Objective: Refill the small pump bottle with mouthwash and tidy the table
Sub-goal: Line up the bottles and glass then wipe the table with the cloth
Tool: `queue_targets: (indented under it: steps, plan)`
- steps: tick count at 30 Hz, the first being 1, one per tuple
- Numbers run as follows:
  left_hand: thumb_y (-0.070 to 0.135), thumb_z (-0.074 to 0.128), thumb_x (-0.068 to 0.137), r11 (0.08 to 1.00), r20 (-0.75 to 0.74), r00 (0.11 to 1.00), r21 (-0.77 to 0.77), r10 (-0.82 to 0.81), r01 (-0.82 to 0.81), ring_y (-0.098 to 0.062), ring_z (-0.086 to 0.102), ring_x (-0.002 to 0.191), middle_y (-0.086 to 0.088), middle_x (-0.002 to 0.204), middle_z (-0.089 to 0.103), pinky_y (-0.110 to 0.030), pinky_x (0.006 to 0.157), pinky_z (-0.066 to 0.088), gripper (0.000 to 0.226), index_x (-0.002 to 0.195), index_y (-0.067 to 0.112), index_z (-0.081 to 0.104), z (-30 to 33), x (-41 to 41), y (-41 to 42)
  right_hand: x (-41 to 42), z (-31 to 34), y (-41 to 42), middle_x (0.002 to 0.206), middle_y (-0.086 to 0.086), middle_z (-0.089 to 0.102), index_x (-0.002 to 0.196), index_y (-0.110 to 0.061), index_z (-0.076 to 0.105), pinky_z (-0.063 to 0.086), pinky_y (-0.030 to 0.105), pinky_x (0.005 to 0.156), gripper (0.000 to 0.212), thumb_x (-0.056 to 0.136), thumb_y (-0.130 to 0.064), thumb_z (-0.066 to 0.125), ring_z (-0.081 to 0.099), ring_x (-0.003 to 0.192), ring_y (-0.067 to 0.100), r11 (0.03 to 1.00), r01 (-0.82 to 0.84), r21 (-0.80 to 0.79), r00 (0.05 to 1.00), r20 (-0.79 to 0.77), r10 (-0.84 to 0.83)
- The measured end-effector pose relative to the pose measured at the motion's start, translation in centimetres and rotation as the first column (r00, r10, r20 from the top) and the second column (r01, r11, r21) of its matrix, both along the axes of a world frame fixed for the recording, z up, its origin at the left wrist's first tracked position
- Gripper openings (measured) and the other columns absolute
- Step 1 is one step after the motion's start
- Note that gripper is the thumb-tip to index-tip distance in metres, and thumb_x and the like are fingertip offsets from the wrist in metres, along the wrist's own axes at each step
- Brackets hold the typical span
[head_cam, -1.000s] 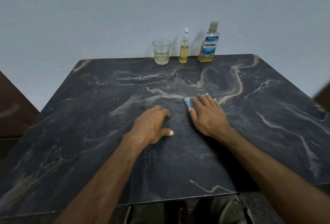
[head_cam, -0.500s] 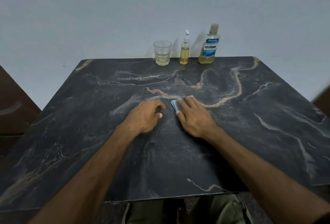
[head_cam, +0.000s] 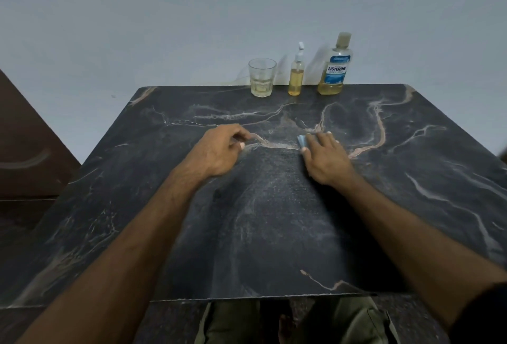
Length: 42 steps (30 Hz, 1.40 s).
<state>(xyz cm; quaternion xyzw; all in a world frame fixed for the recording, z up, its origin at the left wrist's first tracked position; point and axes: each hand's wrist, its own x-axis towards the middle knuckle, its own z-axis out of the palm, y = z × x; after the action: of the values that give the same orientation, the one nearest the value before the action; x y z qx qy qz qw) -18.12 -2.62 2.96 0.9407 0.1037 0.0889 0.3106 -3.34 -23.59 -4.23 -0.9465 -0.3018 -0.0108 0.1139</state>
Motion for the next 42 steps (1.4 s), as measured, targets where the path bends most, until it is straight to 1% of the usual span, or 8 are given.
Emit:
queue_targets:
  steps: [5, 10, 16, 20, 26, 31, 34, 42]
  plan:
    - [0.015, 0.055, 0.097, 1.0, 0.03, 0.999, -0.008, 0.012, -0.012, -0.006, 0.053, 0.106, 0.005, 0.123, 0.063, -0.024, 0.091, 0.038, 0.023, 0.118, 0.019, 0.064, 0.7, 0.1, 0.8, -4.2, -0.3, 4.3, 0.161, 0.013, 0.022, 0.154, -0.015, 0.025, 0.015, 0.047, 0.123, 0.055, 0.106, -0.041, 0.022, 0.013, 0.151, 0.032, 0.97, -0.239, -0.041, 0.971, -0.027, 0.238]
    - [0.021, 0.056, 0.097, 1.0, 0.035, 0.999, -0.004, 0.025, -0.025, -0.011, 0.057, 0.109, 0.003, 0.124, 0.063, -0.028, 0.097, 0.043, 0.023, 0.119, 0.018, 0.064, 1.0, -0.3, 2.1, -10.7, -0.3, 6.4, 0.16, 0.012, 0.026, 0.153, -0.017, 0.028, 0.016, 0.046, 0.123, 0.053, 0.105, -0.04, 0.027, 0.015, 0.151, 0.032, 0.887, -0.46, -0.027, 0.888, 0.005, 0.461]
    - [0.022, 0.057, 0.097, 0.999, 0.096, 0.994, 0.021, 0.046, -0.049, -0.012, 0.058, 0.114, 0.002, 0.125, 0.064, -0.026, 0.099, 0.043, 0.025, 0.119, 0.014, 0.065, 1.5, -0.5, 3.6, -14.0, -0.8, 11.1, 0.163, 0.01, 0.021, 0.155, -0.019, 0.028, 0.006, 0.04, 0.122, 0.053, 0.106, -0.039, 0.028, 0.009, 0.153, 0.027, 0.821, -0.571, -0.008, 0.821, 0.005, 0.571]
    - [0.019, 0.056, 0.097, 0.998, 0.083, 0.995, 0.009, 0.058, -0.059, -0.01, 0.058, 0.112, 0.002, 0.124, 0.064, -0.022, 0.096, 0.042, 0.025, 0.12, 0.014, 0.064, 0.8, -0.1, 3.4, -10.2, -0.5, 14.0, 0.158, 0.012, 0.03, 0.15, -0.015, 0.038, 0.012, 0.044, 0.121, 0.049, 0.106, -0.037, 0.029, 0.019, 0.15, 0.028, 0.872, -0.49, -0.026, 0.871, 0.042, 0.49]
    - [0.023, 0.056, 0.096, 0.996, 0.015, 0.996, 0.017, 0.091, -0.092, -0.007, 0.055, 0.103, 0.002, 0.125, 0.062, -0.021, 0.089, 0.04, 0.03, 0.126, 0.017, 0.058, -0.6, -0.6, 3.3, -4.0, -0.1, 11.5, 0.164, 0.011, 0.016, 0.156, -0.017, 0.022, 0.009, 0.046, 0.123, 0.054, 0.106, -0.04, 0.022, 0.008, 0.153, 0.03, 0.949, -0.309, -0.06, 0.95, -0.053, 0.306]
    - [0.029, 0.056, 0.096, 0.992, -0.091, 0.99, 0.074, 0.111, -0.104, -0.018, 0.055, 0.118, -0.001, 0.133, 0.058, -0.04, 0.104, 0.044, 0.036, 0.131, 0.018, 0.053, -1.8, -0.4, 2.4, -5.6, -1.0, 4.1, 0.166, 0.004, 0.012, 0.158, -0.021, 0.018, 0.009, 0.042, 0.125, 0.06, 0.104, -0.048, 0.014, 0.002, 0.154, 0.023, 0.946, -0.322, -0.038, 0.946, -0.061, 0.319]
    - [0.032, 0.058, 0.095, 0.992, -0.158, 0.984, 0.11, 0.077, -0.06, -0.023, 0.054, 0.121, -0.003, 0.136, 0.055, -0.046, 0.102, 0.045, 0.042, 0.134, 0.018, 0.05, -2.6, 0.3, 1.0, -5.3, -1.1, -1.1, 0.166, 0.001, 0.014, 0.158, -0.024, 0.018, 0.011, 0.042, 0.125, 0.068, 0.098, -0.055, 0.007, 0.004, 0.154, 0.02, 0.962, -0.264, -0.063, 0.964, -0.059, 0.261]
    - [0.041, 0.063, 0.089, 0.969, -0.271, 0.961, 0.245, 0.062, 0.007, -0.025, 0.055, 0.116, -0.007, 0.129, 0.058, -0.043, 0.099, 0.045, 0.053, 0.133, 0.015, 0.049, -3.2, 1.3, -0.3, 1.4, -0.1, -0.2, 0.162, 0.008, 0.023, 0.154, -0.016, 0.026, 0.015, 0.05, 0.122, 0.053, 0.106, -0.039, 0.025, 0.013, 0.152, 0.031, 0.998, -0.029, -0.054, 0.999, -0.044, 0.027]
